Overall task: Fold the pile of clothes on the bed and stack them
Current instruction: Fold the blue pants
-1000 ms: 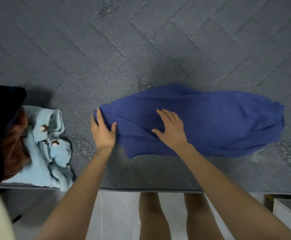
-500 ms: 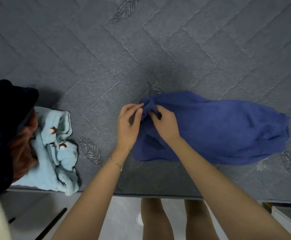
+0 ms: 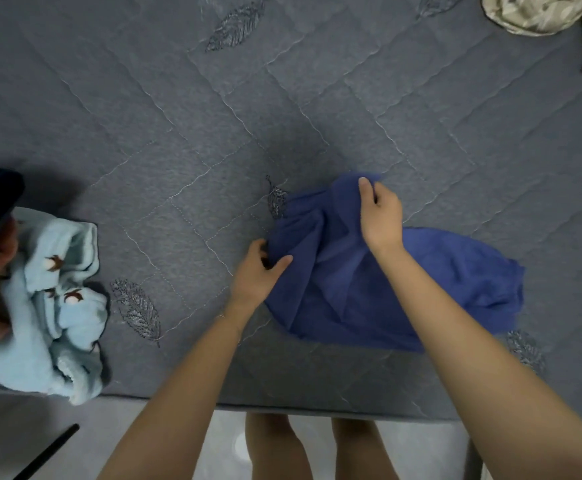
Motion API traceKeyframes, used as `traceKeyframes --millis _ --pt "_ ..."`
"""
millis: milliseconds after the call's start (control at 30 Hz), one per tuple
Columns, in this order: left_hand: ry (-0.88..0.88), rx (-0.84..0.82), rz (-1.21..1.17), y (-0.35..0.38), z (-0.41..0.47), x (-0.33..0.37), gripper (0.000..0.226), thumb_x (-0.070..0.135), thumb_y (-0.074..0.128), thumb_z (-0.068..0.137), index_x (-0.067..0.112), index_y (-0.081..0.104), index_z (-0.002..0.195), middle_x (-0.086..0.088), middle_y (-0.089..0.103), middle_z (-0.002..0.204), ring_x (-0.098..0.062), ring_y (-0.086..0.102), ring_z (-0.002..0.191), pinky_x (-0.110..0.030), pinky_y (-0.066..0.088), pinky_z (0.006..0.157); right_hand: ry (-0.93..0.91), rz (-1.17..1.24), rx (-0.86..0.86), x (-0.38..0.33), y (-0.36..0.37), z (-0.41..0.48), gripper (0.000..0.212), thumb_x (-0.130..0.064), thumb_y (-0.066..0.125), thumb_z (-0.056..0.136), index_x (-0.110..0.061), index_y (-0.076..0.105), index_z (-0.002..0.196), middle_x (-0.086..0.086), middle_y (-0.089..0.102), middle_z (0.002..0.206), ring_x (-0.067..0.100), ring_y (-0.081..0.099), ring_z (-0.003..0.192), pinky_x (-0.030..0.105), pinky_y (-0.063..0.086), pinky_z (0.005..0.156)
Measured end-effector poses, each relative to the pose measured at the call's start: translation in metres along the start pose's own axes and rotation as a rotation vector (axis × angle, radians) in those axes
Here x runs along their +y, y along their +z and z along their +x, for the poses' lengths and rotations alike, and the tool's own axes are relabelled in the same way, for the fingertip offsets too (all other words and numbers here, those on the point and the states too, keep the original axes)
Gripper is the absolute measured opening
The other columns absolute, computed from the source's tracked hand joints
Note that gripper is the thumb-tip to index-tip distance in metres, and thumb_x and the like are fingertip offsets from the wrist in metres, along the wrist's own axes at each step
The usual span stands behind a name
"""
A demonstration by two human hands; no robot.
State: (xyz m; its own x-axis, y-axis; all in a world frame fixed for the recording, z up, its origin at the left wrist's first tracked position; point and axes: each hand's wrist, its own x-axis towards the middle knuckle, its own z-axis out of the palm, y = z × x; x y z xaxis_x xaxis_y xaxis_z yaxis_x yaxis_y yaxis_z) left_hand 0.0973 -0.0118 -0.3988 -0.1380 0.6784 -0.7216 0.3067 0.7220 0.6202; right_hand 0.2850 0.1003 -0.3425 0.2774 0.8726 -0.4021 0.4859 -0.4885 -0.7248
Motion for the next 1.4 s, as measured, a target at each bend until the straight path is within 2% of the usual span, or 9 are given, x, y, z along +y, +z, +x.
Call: traceKeyframes --millis 167,233,267,333,433,567,867,1100,1400 --pt "0.045 0.139 0.362 0.017 -0.013 0.011 0.072 0.046 0.078 0.075 0.010 0.037 0.123 -0.010 0.041 0.125 -0.031 0.056 0.098 -0.048 0.052 0.079 -0.025 -0.128 0.150 0.009 -0.022 0.011 0.038 -0.025 0.042 0.104 -0.019 0.040 0.066 -0.001 0.047 0.066 0.016 0.042 0.063 0.031 0.031 0.066" --pt "0.025 0.086 0.416 0.019 -0.015 0.010 0.050 0.037 0.070 0.085 0.009 0.043 0.117 -0.011 0.048 0.120 -0.033 0.058 0.098 -0.045 0.050 0.080 0.004 -0.204 0.066 0.014 -0.019 0.007 0.025 -0.026 0.047 0.102 -0.006 0.059 0.108 0.016 0.059 0.109 0.030 0.054 0.103 0.037 0.039 0.090" --pt "0.034 0.064 0.411 0.017 -0.014 0.008 0.036 0.032 0.065 0.090 0.007 0.048 0.111 -0.011 0.054 0.113 -0.032 0.058 0.098 -0.043 0.049 0.081 0.021 -0.271 0.025 0.015 -0.015 0.001 0.043 -0.027 0.052 0.100 -0.003 0.046 0.135 0.018 0.048 0.135 0.031 0.044 0.126 0.037 0.033 0.106" --pt "0.081 0.082 0.347 0.010 -0.013 0.005 0.019 0.022 0.058 0.096 0.003 0.056 0.098 -0.012 0.061 0.097 -0.030 0.059 0.091 -0.040 0.047 0.078 -0.016 -0.377 0.002 0.020 -0.006 -0.014 0.072 -0.028 0.061 0.094 -0.006 0.023 0.151 0.015 0.027 0.153 0.029 0.027 0.141 0.037 0.021 0.116" --pt "0.112 0.214 0.197 -0.008 -0.017 -0.002 0.019 0.014 0.055 0.097 0.001 0.063 0.086 -0.009 0.066 0.083 -0.020 0.058 0.077 -0.030 0.044 0.068 -0.145 -0.412 -0.126 0.026 0.013 -0.036 0.071 -0.028 0.064 0.093 -0.008 0.028 0.150 0.013 0.028 0.153 0.027 0.027 0.141 0.034 0.020 0.116" --pt "0.105 0.292 -0.046 -0.037 -0.028 -0.018 0.022 0.010 0.059 0.095 0.016 0.061 0.074 0.008 0.057 0.067 -0.001 0.051 0.061 -0.008 0.038 0.059 0.109 -0.226 -0.441 0.028 0.052 -0.061 0.074 -0.041 0.061 0.093 -0.008 0.027 0.151 0.011 0.034 0.150 0.024 0.035 0.138 0.034 0.029 0.115" --pt "-0.141 0.013 -0.725 -0.065 -0.042 -0.049 0.028 0.000 0.045 0.095 0.018 0.042 0.074 0.000 0.052 0.076 -0.009 0.048 0.069 -0.023 0.039 0.063 0.062 -0.142 -0.587 0.028 0.117 -0.097 0.051 -0.032 0.058 0.096 -0.013 0.043 0.141 0.007 0.054 0.134 0.021 0.052 0.121 0.021 0.035 0.093" --pt "0.127 0.410 -0.241 -0.096 -0.038 -0.053 0.018 0.000 0.057 0.093 0.013 0.045 0.086 0.006 0.043 0.078 -0.002 0.040 0.070 -0.016 0.037 0.070 -0.073 -0.291 -0.582 0.025 0.125 -0.100 0.048 -0.030 0.057 0.096 -0.017 0.046 0.140 0.006 0.053 0.136 0.023 0.047 0.125 0.032 0.036 0.106" --pt "0.322 0.662 -0.007 -0.163 -0.019 -0.046 0.009 0.008 0.054 0.095 0.013 0.060 0.099 -0.002 0.064 0.096 -0.007 0.057 0.088 -0.012 0.043 0.078 -0.243 -0.664 -0.526 0.036 0.137 -0.122 0.082 -0.056 0.061 0.087 -0.034 0.017 0.153 0.002 0.002 0.163 0.023 -0.002 0.149 0.046 0.005 0.120"
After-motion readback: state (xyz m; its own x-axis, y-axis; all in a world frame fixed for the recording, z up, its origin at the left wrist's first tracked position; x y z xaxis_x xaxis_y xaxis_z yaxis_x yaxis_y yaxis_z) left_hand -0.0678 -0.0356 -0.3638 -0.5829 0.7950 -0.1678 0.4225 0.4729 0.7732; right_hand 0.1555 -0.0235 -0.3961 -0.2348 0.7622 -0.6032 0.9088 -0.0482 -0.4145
